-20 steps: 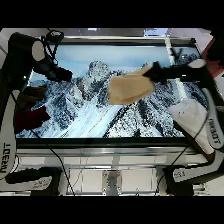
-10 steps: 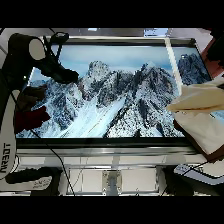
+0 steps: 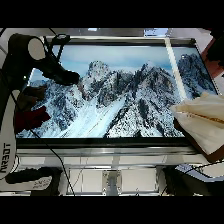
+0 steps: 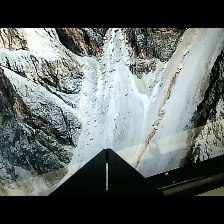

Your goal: Fold the shirts.

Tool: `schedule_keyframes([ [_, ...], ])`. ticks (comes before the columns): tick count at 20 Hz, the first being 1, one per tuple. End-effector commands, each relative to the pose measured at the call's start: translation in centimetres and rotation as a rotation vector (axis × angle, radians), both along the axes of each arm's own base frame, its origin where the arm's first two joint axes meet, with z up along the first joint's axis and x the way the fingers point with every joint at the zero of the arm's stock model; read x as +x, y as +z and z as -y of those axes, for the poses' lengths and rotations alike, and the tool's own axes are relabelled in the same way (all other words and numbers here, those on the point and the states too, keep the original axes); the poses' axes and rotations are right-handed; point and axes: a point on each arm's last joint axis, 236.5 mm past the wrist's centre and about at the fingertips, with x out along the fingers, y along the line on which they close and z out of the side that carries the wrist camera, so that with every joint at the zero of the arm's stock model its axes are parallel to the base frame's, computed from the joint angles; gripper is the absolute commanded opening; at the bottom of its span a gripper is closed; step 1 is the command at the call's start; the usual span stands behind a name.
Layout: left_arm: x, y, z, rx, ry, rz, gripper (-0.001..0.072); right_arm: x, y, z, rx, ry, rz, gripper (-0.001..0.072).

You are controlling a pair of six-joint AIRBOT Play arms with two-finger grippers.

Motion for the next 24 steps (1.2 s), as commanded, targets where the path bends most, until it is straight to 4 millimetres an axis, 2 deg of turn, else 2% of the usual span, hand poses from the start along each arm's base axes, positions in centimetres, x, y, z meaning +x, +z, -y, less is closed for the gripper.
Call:
schedule_keyframes([
  [1, -0.1, 0.0, 0.0, -0.001, -0.001, -0.006, 0.0007, -3.5, -1.5, 1.4, -0.031, -0.060, -0.140, 0.0026],
  [5, -0.3, 0.0, 0.4, -0.016, -0.008, -0.012, 0.0008, -6.7, -2.9, 3.0, -0.095, -0.111, -0.301, 0.0030],
  [6, -0.3, 0.0, 0.5, -0.019, -0.009, -0.013, 0.0008, -6.8, -2.9, 2.9, -0.091, -0.109, -0.303, 0.0060],
  [7, -0.3, 0.0, 0.5, -0.021, -0.009, -0.013, 0.0008, -6.5, -2.8, 2.6, -0.081, -0.101, -0.292, 0.0151],
  [8, -0.3, 0.0, 0.5, -0.021, -0.009, -0.012, 0.0007, -5.8, -2.6, 2.2, -0.069, -0.088, -0.262, 0.0307],
  [9, -0.3, 0.0, 0.5, -0.021, -0.009, -0.012, 0.0008, -4.3, -2.1, 1.7, -0.053, -0.067, -0.197, 0.0364],
  [11, -0.3, 0.0, 0.5, -0.021, -0.009, -0.012, 0.0008, -0.1, 0.3, 0.2, -0.011, -0.010, 0.011, 0.0364],
  [12, -0.3, 0.0, 0.5, -0.021, -0.009, -0.011, 0.0008, 2.7, 2.6, -0.7, 0.012, 0.022, 0.159, 0.0364],
  [14, -0.1, 0.0, 0.6, -0.026, -0.010, -0.005, 0.0008, 7.0, 6.5, -3.8, 0.036, 0.151, 0.376, 0.0363],
  [15, 0.2, 0.2, 0.7, -0.031, -0.009, 0.008, 0.0007, 8.4, 7.2, -6.1, 0.020, 0.261, 0.413, 0.0362],
  [16, 0.6, 0.3, 0.9, -0.037, -0.008, 0.027, 0.0007, 9.6, 6.7, -8.3, -0.008, 0.365, 0.403, 0.0363],
  [17, 1.0, 0.5, 1.0, -0.044, -0.007, 0.045, 0.0008, 10.5, 5.4, -10.6, -0.039, 0.470, 0.355, 0.0362],
  [21, 1.6, 0.6, 1.2, -0.049, -0.006, 0.064, 0.0008, 12.6, -2.4, -18.4, -0.182, 0.784, 0.080, 0.0363],
  [22, 1.5, 0.6, 1.1, -0.049, -0.006, 0.063, 0.0007, 12.8, -4.1, -19.9, -0.241, 0.852, 0.018, 0.0363],
  [24, 1.5, 0.6, 1.2, -0.049, -0.006, 0.063, 0.0007, 12.8, -6.7, -21.2, -0.390, 0.979, -0.093, 0.0363],
])
